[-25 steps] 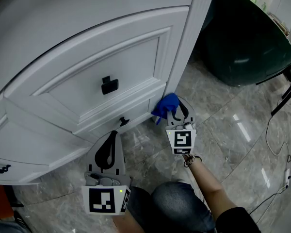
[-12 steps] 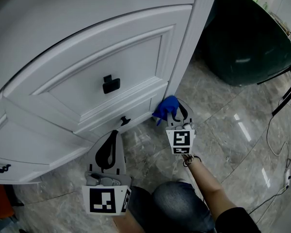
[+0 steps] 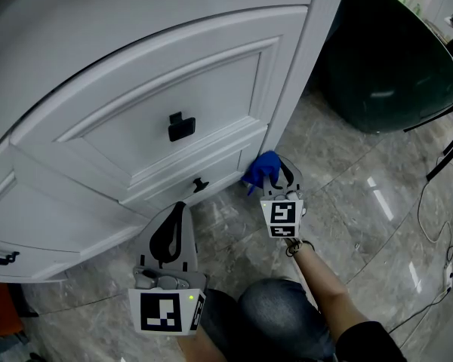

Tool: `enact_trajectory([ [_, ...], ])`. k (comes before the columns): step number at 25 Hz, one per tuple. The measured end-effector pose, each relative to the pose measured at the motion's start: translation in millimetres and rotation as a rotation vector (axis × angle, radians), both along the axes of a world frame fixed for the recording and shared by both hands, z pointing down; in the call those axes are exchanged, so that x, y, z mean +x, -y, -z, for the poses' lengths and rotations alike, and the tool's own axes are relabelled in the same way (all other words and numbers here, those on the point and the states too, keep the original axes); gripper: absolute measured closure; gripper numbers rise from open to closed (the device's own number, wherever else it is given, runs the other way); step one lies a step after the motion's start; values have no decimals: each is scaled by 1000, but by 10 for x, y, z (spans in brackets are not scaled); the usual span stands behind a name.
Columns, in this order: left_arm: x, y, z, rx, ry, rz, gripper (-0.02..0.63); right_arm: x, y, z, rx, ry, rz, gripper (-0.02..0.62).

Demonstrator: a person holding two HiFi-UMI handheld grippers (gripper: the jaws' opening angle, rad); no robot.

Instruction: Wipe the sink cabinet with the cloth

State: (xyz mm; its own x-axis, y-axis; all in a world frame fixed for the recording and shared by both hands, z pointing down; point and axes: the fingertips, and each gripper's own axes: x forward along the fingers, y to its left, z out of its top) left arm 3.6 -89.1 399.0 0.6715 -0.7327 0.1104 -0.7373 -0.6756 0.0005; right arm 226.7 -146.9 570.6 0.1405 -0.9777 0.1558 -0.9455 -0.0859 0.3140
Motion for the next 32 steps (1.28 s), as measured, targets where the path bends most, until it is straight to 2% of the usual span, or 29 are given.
enact_trajectory([
  [16, -124, -99, 108, 16, -5, -1, 606, 25, 9, -502, -142, -9, -41, 482],
  [32, -256, -203, 224, 38, -14, 7, 606, 49, 23, -1015, -288, 97, -56, 482],
])
